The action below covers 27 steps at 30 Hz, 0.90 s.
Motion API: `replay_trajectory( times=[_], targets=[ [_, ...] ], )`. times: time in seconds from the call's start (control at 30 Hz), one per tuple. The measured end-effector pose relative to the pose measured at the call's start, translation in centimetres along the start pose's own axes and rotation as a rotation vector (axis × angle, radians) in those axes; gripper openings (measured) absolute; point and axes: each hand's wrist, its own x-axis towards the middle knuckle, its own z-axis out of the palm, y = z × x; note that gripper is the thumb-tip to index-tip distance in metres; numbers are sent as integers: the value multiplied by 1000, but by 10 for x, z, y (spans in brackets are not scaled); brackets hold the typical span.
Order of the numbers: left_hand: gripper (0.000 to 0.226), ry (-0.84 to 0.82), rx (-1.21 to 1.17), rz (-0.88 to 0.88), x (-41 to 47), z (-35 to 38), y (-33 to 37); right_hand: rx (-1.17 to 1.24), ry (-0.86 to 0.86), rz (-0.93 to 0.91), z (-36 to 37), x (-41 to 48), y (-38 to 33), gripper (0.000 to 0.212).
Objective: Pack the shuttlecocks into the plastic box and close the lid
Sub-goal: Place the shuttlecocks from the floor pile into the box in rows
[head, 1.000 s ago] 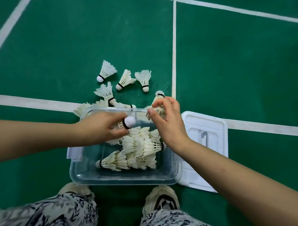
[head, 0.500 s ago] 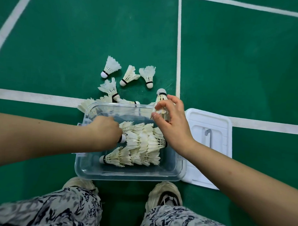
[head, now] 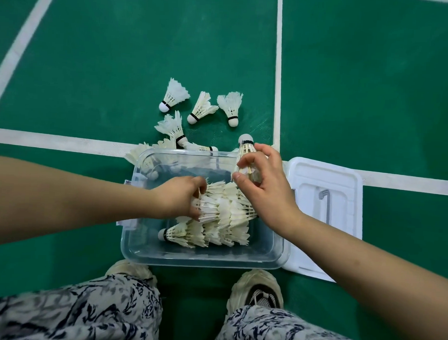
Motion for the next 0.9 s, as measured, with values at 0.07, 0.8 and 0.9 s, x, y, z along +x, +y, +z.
replay_trajectory(
  times=[0.07, 0.8, 0.9],
  targets=[
    [48, 37, -72, 4, 0, -1, 1, 1, -1, -9, 1, 0, 0, 12],
    [31, -7, -884, -74, -50, -43, 27, -47, -40, -70, 17, -14, -14, 49],
    [40, -173, -1204, -93, -54, -48, 23, -20, -43, -117, 27, -16, -30, 54]
  ],
)
